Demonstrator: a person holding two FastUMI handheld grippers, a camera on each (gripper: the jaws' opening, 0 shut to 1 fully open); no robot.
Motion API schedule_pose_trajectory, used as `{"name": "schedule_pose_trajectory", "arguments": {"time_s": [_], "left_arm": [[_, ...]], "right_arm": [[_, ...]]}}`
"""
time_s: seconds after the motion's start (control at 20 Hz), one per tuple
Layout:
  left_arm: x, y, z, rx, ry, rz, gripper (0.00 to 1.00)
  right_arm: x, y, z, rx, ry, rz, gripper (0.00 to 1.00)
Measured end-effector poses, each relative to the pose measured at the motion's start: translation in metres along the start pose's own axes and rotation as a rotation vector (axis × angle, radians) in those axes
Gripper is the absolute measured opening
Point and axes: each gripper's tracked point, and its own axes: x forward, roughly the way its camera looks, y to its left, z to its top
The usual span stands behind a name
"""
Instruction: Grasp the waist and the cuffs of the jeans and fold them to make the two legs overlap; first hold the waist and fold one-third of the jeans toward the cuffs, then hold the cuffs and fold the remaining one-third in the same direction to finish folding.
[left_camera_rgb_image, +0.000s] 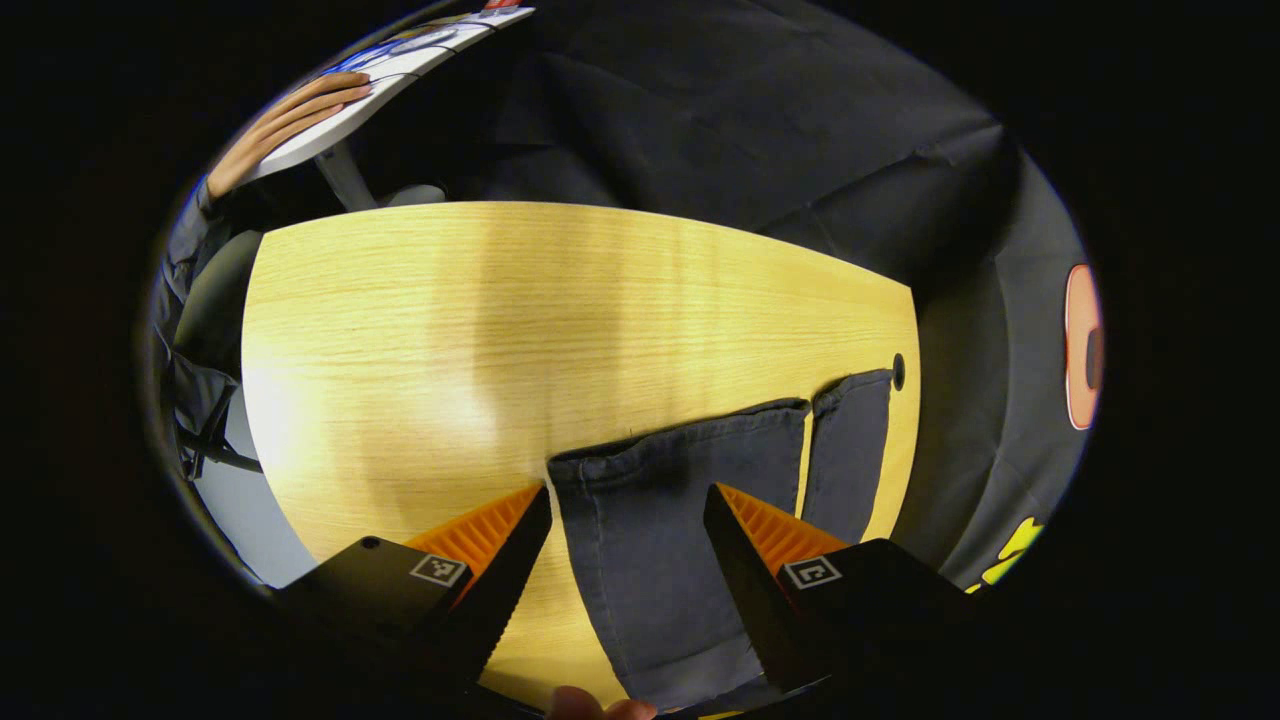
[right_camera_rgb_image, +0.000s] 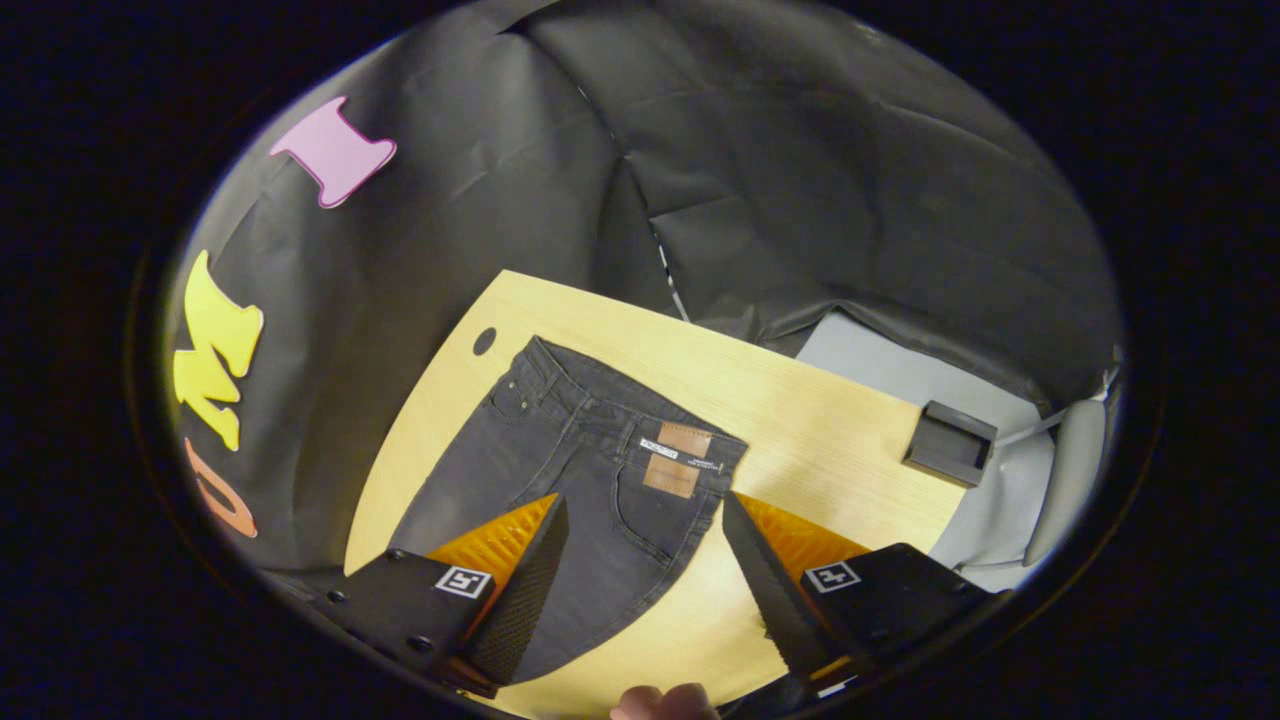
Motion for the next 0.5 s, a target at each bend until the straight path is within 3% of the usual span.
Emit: {"name": "schedule_pose_trajectory", "arguments": {"time_s": [0.15, 0.2, 0.3, 0.45, 0.5], "left_arm": [[0.009, -0.010, 0.005, 0.017, 0.000, 0.032, 0.99], [0.011, -0.012, 0.006, 0.021, 0.004, 0.040, 0.99], [0.012, -0.013, 0.006, 0.038, 0.022, 0.073, 0.99], [0.015, -0.003, 0.006, 0.098, 0.046, 0.185, 0.96], [0.017, 0.000, 0.006, 0.108, 0.048, 0.223, 0.88]], "right_arm": [[0.006, -0.003, 0.006, -0.001, 0.014, -0.018, 0.97], [0.009, -0.004, 0.007, 0.001, 0.022, -0.024, 0.92], [0.017, -0.006, 0.006, 0.003, 0.047, -0.035, 0.97], [0.032, -0.007, 0.000, 0.007, 0.094, -0.038, 0.98], [0.035, -0.007, -0.001, 0.011, 0.110, -0.039, 0.98]]}}
